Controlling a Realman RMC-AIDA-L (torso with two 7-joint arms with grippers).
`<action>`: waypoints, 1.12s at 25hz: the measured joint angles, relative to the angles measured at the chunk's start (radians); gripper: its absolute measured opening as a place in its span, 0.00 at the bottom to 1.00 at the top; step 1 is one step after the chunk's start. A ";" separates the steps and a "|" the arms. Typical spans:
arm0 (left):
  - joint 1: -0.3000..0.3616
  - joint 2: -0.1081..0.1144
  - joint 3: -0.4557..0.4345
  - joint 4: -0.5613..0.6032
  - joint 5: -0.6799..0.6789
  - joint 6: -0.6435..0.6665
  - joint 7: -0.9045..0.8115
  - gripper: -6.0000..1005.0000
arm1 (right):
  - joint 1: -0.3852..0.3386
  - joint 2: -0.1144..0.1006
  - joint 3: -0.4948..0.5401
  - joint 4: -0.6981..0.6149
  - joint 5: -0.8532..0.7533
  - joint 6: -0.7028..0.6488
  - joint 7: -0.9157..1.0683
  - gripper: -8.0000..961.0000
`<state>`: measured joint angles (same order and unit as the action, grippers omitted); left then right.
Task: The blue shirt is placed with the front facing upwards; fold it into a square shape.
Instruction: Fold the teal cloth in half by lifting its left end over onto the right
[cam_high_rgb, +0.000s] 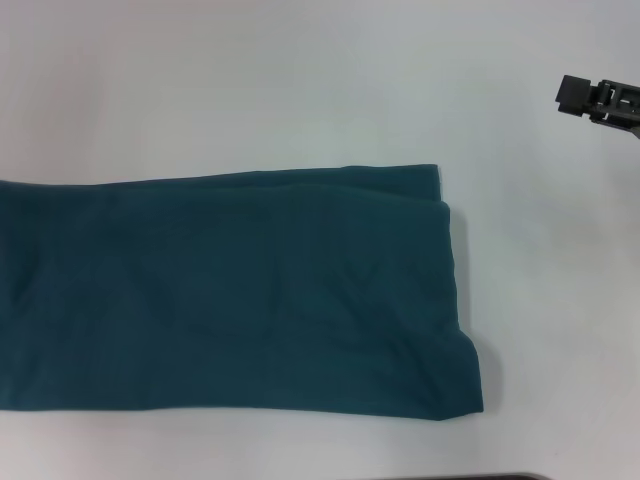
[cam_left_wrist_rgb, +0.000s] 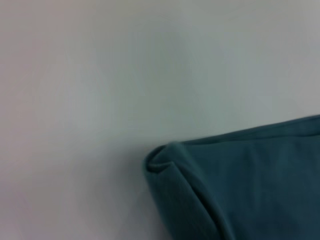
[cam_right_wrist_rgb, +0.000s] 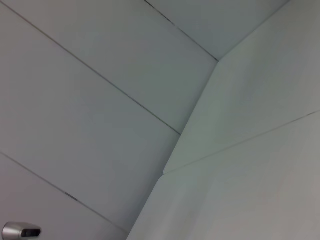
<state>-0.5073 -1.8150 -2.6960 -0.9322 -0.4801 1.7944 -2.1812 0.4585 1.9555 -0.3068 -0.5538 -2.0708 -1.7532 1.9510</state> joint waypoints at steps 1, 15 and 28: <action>-0.002 -0.007 -0.003 -0.014 -0.005 0.017 0.000 0.02 | 0.001 0.000 0.000 0.000 0.000 0.000 0.000 0.63; -0.007 -0.065 -0.029 -0.161 -0.209 0.217 -0.056 0.02 | 0.011 0.000 -0.002 0.001 -0.004 -0.008 0.000 0.63; 0.015 -0.079 0.034 -0.250 -0.447 0.254 -0.198 0.02 | 0.029 0.000 -0.033 -0.001 -0.003 -0.009 0.015 0.63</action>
<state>-0.4920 -1.8940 -2.6623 -1.1817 -0.9271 2.0480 -2.3791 0.4878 1.9551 -0.3394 -0.5551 -2.0743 -1.7626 1.9657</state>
